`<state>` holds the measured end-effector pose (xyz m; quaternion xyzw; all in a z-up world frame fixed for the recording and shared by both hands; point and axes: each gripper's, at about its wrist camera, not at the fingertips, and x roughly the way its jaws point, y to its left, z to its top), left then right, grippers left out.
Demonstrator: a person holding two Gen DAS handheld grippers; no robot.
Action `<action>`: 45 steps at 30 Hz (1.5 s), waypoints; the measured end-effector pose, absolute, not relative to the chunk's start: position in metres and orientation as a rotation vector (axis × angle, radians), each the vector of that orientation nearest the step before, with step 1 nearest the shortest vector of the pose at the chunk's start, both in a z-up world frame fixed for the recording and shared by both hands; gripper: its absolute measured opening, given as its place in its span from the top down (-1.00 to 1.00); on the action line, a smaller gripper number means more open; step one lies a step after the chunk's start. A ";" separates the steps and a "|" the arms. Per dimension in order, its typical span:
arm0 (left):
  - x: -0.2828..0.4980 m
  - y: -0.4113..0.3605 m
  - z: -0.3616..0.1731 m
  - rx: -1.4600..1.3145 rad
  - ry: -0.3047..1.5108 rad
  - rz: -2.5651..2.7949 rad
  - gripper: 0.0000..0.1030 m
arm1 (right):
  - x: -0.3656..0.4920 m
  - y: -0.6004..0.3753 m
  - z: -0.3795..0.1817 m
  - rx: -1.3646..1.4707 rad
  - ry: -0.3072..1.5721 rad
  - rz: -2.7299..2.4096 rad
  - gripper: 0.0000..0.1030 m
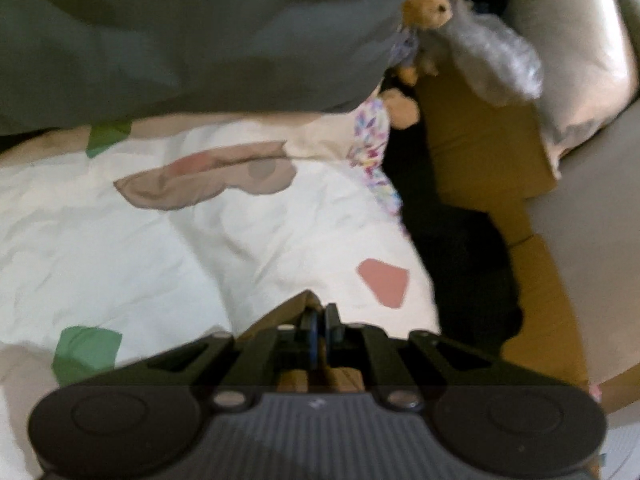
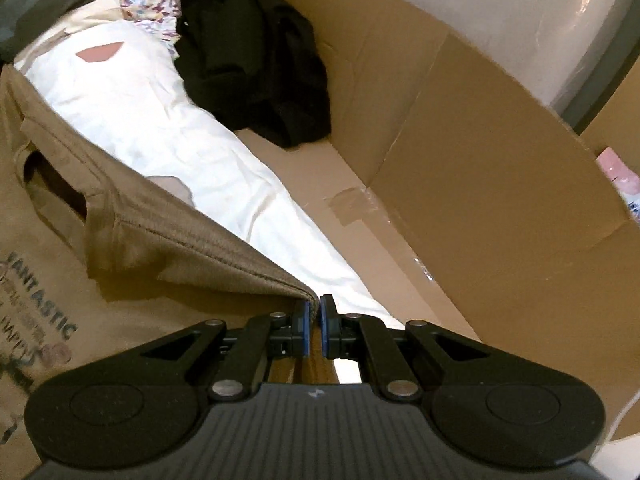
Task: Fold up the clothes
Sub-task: 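Lower the held T-shirt onto the duvet with both grippers, then open both grippers and release the T-shirt flat on the duvet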
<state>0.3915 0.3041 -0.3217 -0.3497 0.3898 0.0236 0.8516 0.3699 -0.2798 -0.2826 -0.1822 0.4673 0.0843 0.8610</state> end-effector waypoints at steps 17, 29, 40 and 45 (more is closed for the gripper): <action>0.397 0.266 -0.312 -0.342 0.847 -0.062 0.37 | 0.371 -0.280 -0.306 -0.387 0.988 0.189 0.71; 0.369 0.191 -0.270 0.132 0.808 -0.306 0.39 | 0.351 -0.266 -0.262 -0.426 0.930 0.281 0.71; 0.354 0.139 -0.310 0.507 0.770 -0.507 0.48 | 0.360 -0.242 -0.268 -0.454 0.895 0.332 0.71; 0.354 0.125 -0.329 0.620 0.750 -0.557 0.48 | 0.362 -0.231 -0.283 -0.489 0.887 0.366 0.71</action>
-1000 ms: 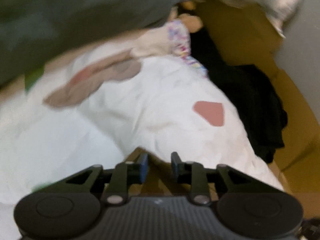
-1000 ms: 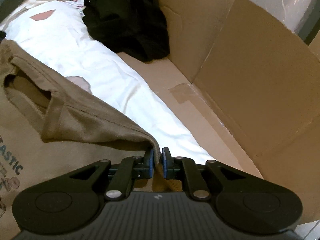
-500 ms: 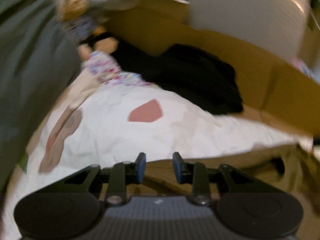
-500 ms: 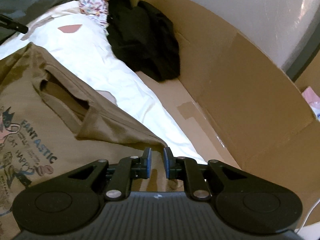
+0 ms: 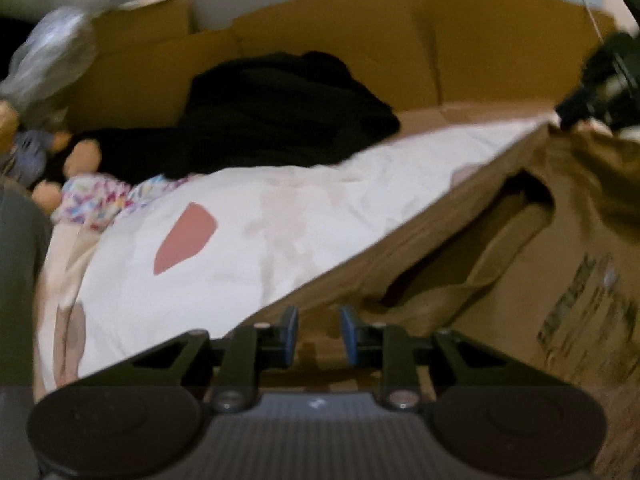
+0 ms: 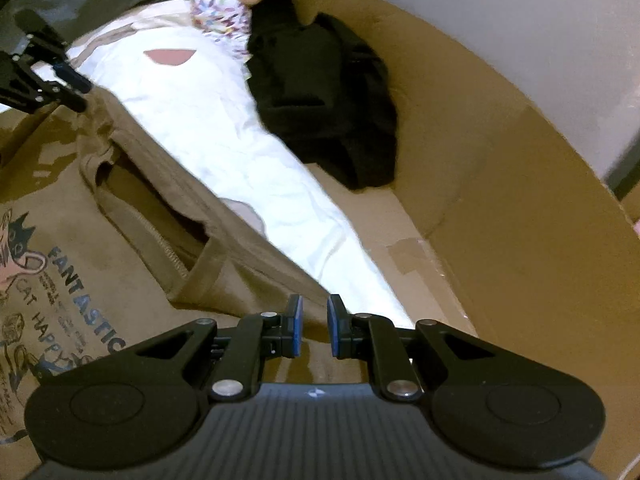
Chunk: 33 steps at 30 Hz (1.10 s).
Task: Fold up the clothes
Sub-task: 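Open both grippers and release the T-shirt flat on the duvet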
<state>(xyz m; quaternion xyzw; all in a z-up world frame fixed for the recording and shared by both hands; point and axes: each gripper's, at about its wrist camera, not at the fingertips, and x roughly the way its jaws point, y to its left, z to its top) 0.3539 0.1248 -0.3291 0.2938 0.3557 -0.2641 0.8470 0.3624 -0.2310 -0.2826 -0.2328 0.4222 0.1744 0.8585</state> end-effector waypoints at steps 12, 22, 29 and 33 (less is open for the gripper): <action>0.360 0.105 -0.356 0.907 0.669 -0.658 0.44 | 0.368 -0.203 -0.302 -0.642 0.815 0.480 0.17; 0.353 0.097 -0.378 1.103 0.598 -0.754 -0.15 | 0.374 -0.193 -0.315 -0.770 0.811 0.581 0.17; 0.355 0.101 -0.388 1.118 0.579 -0.769 0.29 | 0.377 -0.182 -0.331 -0.907 0.813 0.644 0.17; 0.350 0.104 -0.389 1.151 0.546 -0.791 0.65 | 0.375 -0.175 -0.338 -0.932 0.819 0.678 0.20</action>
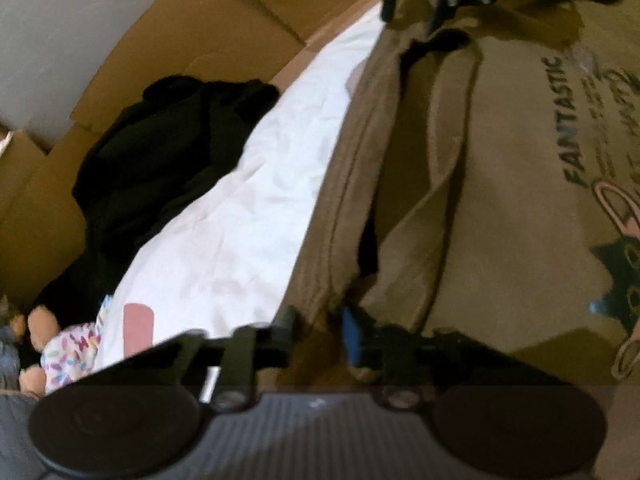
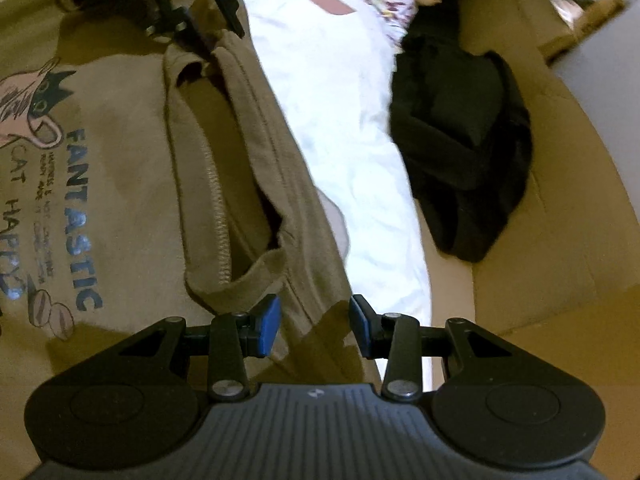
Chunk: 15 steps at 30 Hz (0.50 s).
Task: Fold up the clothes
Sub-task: 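Open both grippers and release the T-shirt flat on the duvet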
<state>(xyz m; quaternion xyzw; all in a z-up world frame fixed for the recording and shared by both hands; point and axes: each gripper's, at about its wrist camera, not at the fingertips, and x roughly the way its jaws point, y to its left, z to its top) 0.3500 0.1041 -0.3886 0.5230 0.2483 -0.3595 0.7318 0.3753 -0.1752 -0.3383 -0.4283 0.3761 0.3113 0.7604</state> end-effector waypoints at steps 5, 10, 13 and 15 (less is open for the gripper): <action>0.364 0.114 -0.371 0.961 0.592 -0.765 0.88 | 0.380 -0.182 -0.330 -0.852 0.811 0.665 0.91; 0.395 0.128 -0.348 0.690 0.651 -0.720 0.89 | 0.394 -0.196 -0.313 -0.717 0.791 0.590 0.93; 0.409 0.131 -0.343 0.586 0.675 -0.698 0.90 | 0.403 -0.202 -0.307 -0.664 0.787 0.555 0.93; 0.415 0.132 -0.344 0.542 0.694 -0.690 0.90 | 0.410 -0.205 -0.306 -0.632 0.791 0.536 0.93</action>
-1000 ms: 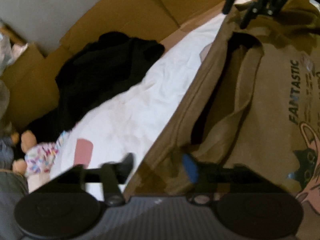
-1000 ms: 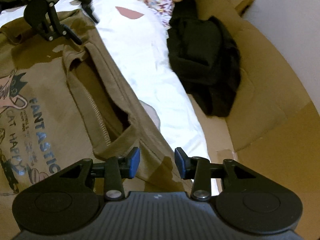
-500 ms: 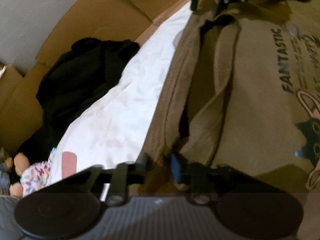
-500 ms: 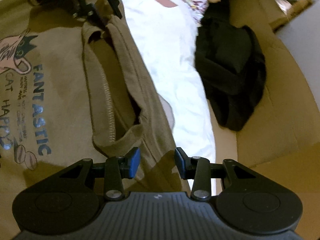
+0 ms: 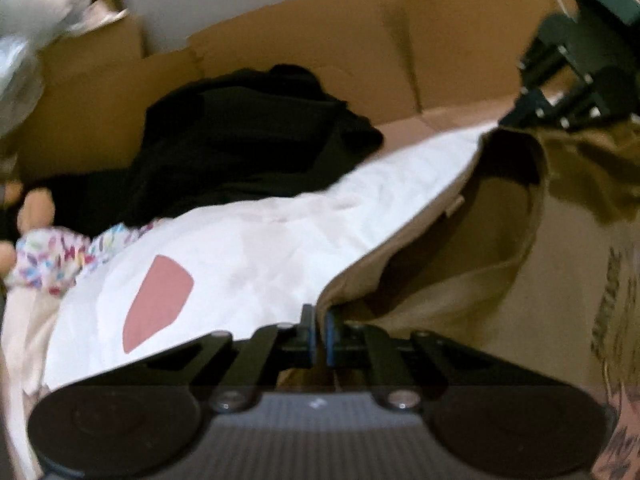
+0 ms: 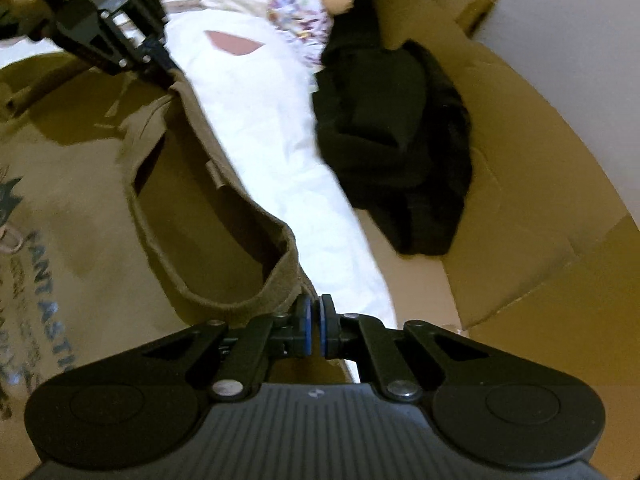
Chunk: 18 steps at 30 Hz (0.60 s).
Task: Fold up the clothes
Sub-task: 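Open both grippers and release the T-shirt flat on the duvet, then smooth the T-shirt collar area with the right gripper while left gripper hovers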
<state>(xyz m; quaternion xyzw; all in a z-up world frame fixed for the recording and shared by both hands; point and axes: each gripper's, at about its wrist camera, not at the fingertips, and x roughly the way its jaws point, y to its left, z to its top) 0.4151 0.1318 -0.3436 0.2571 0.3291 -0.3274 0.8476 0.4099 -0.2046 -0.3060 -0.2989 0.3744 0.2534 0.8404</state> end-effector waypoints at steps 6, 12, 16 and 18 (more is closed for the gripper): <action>0.442 0.145 -0.352 0.338 0.782 -0.626 0.87 | 0.436 -0.214 -0.312 -0.510 0.839 0.458 0.96; 0.443 0.145 -0.355 0.338 0.750 -0.567 0.54 | 0.454 -0.219 -0.318 -0.426 0.856 0.307 0.91; 0.440 0.151 -0.348 0.326 0.713 -0.531 0.20 | 0.445 -0.219 -0.320 -0.434 0.857 0.326 0.91; 0.437 0.155 -0.344 0.326 0.713 -0.535 0.20 | 0.441 -0.219 -0.321 -0.436 0.862 0.331 0.91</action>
